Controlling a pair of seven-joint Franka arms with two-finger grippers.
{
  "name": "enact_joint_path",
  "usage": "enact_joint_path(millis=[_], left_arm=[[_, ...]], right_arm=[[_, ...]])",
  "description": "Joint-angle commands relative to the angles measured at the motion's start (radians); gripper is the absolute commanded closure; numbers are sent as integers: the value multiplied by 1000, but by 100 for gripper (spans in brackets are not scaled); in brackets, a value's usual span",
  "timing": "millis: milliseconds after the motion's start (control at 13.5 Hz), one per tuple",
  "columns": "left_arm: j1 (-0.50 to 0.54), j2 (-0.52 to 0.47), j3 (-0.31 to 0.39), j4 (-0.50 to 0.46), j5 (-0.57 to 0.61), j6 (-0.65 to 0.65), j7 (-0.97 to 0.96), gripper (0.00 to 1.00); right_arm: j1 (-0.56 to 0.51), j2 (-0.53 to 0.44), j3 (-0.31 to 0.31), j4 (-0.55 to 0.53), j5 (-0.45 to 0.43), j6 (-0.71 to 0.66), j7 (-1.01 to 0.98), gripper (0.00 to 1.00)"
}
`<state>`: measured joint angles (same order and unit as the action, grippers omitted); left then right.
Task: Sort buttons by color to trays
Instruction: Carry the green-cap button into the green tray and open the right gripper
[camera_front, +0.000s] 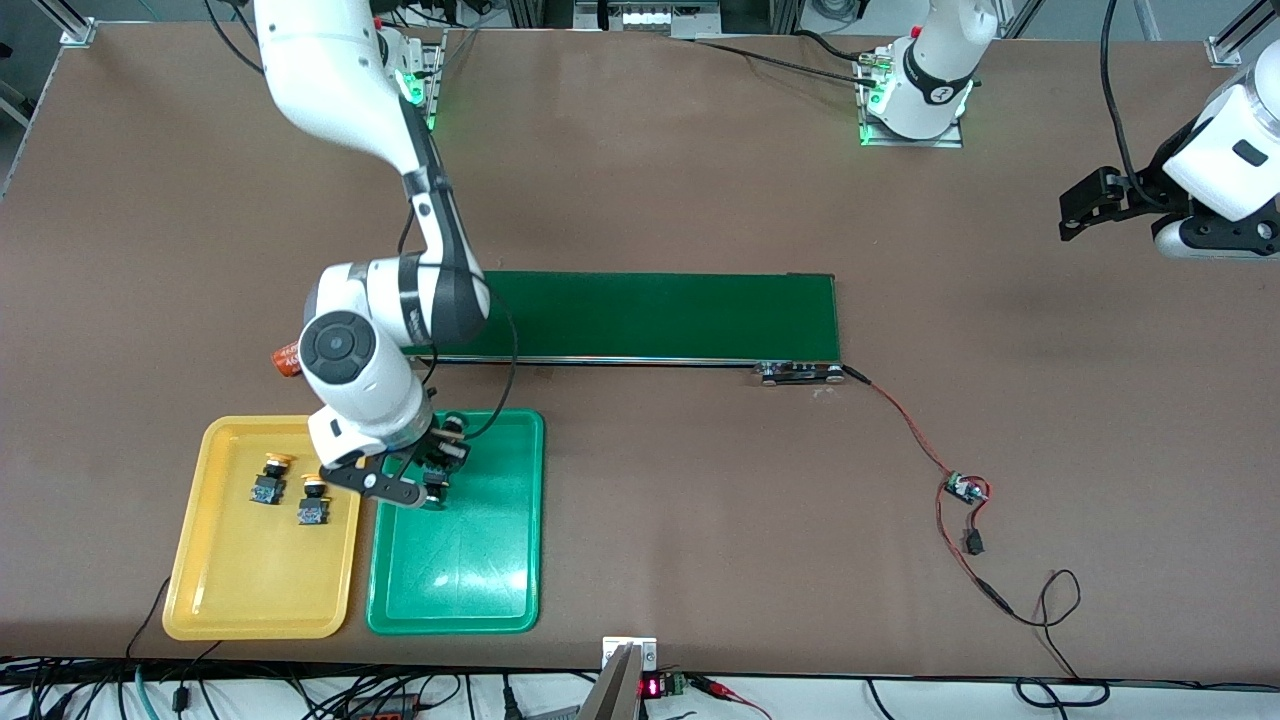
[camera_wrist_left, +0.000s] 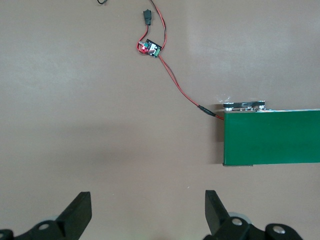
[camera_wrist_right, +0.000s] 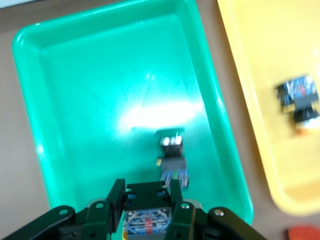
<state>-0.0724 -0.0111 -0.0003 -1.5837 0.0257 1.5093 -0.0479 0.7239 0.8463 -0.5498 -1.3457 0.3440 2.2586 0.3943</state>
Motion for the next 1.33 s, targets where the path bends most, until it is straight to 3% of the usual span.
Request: enact_joint_path(millis=[0, 222, 591, 665, 739, 887, 1034, 1256], left_arm=[[0, -9, 0, 11, -15, -20, 16, 0], [0, -9, 0, 11, -16, -20, 14, 0], [0, -9, 0, 11, -15, -20, 14, 0], [0, -9, 0, 11, -16, -20, 16, 0], [0, -9, 0, 11, -16, -20, 16, 0], [0, -9, 0, 11, -16, -20, 17, 0], [2, -9, 0, 11, -15, -20, 19, 0], [3, -9, 2, 11, -16, -32, 19, 0]], right_arm=[[-17, 104, 13, 98, 10, 68, -23, 95], [-23, 181, 16, 161, 13, 124, -22, 95], [-64, 191, 74, 168, 13, 150, -22, 92], [-67, 191, 77, 166, 18, 150, -11, 30], [-69, 189, 77, 165, 29, 150, -9, 0], [-69, 169, 71, 165, 117, 128, 0, 0], [-66, 122, 59, 166, 118, 29, 1, 0], [-44, 51, -16, 168, 107, -92, -14, 0]])
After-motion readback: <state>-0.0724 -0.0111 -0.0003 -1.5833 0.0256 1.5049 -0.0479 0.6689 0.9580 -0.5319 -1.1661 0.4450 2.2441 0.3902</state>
